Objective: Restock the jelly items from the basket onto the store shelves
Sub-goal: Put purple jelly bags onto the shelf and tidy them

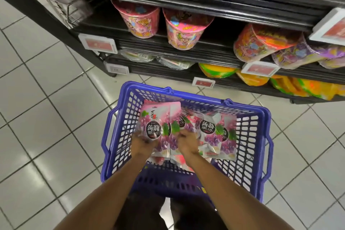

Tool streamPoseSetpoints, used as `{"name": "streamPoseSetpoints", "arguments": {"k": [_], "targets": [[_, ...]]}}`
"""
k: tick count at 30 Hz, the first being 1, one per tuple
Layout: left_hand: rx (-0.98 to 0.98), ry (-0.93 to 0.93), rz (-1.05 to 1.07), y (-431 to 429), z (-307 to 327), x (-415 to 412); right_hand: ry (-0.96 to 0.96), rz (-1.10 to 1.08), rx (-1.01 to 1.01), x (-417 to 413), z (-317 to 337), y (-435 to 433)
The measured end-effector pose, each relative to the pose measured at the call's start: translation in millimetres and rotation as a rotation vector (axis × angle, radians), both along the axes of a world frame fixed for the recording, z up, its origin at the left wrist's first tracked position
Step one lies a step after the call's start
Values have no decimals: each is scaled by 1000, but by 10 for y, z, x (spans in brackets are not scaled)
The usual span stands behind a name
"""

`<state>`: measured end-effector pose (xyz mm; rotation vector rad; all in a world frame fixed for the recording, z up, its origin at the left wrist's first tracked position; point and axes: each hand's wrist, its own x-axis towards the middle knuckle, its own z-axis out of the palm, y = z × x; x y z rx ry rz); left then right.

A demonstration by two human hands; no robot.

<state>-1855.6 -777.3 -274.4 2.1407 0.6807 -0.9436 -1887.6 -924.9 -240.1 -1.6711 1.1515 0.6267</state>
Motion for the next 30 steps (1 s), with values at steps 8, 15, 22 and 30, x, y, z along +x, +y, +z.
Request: {"name": "streamPoseSetpoints", "arguments": {"k": [8, 15, 22, 30], "targets": [[-331, 51, 182, -4, 54, -260, 24, -330, 217, -78, 46, -139], [-455, 193, 310, 70, 526, -363, -13, -443, 226, -283, 447, -298], [-461, 158, 69, 66, 2113, -48, -184, -739, 260, -444, 1818, -468], [-633, -107, -204, -224, 4833, 584, -450, -937, 333, -197, 4437, -838]]}}
